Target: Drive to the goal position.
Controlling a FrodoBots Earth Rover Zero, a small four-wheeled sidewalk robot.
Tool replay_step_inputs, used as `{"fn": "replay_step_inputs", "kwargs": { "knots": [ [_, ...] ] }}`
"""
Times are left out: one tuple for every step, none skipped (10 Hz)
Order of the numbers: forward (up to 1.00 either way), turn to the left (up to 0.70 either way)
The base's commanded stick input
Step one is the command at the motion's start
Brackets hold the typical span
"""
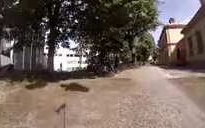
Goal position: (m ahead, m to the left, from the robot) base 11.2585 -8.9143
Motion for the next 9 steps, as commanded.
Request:
{"fn": "replay_step_inputs", "kwargs": {
  "knots": [
    [0.70,-0.30],
    [0.70,-0.35],
    [0.70,-0.35],
    [0.70,-0.35],
    [0.70,-0.35],
    [0.70,-0.35],
    [0.70,-0.35],
    [0.70,-0.35],
    [0.70,-0.35]
  ]
}}
